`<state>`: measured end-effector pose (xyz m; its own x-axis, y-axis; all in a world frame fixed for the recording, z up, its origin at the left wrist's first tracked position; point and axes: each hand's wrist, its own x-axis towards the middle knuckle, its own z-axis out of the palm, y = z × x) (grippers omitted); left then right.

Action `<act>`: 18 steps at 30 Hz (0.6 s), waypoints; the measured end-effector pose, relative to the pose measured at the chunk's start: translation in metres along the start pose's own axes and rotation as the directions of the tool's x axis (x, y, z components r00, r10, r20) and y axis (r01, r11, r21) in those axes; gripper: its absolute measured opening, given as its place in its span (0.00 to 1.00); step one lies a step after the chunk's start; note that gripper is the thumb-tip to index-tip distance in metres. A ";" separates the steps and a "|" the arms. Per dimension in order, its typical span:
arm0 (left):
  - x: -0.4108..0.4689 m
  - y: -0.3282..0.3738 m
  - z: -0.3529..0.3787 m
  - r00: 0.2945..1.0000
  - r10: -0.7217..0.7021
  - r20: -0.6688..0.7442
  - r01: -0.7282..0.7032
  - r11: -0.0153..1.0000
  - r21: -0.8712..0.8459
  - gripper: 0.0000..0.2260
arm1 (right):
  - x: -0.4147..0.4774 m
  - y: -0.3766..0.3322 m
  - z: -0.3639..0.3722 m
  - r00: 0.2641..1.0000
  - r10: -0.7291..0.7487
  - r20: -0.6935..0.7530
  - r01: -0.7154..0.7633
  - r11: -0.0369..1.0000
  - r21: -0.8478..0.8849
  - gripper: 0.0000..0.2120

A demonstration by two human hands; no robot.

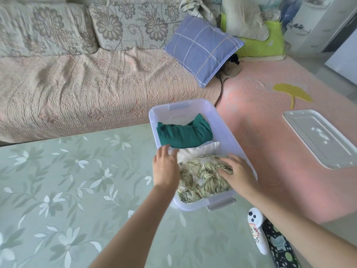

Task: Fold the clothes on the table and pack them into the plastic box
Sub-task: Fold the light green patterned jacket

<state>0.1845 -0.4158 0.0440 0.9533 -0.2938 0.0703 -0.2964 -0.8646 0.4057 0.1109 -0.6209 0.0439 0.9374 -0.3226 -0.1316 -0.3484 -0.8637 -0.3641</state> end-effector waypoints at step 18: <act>0.004 -0.075 -0.037 0.750 0.481 0.454 -0.596 0.789 0.150 0.44 | -0.010 0.017 0.020 0.975 0.067 0.212 -0.079 0.996 0.047 0.34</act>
<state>0.2123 -0.3373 0.0477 0.5461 -0.8211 -0.1660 -0.8109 -0.5678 0.1413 0.0961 -0.6245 0.0202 0.8912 -0.2907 -0.3483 -0.4209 -0.8162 -0.3958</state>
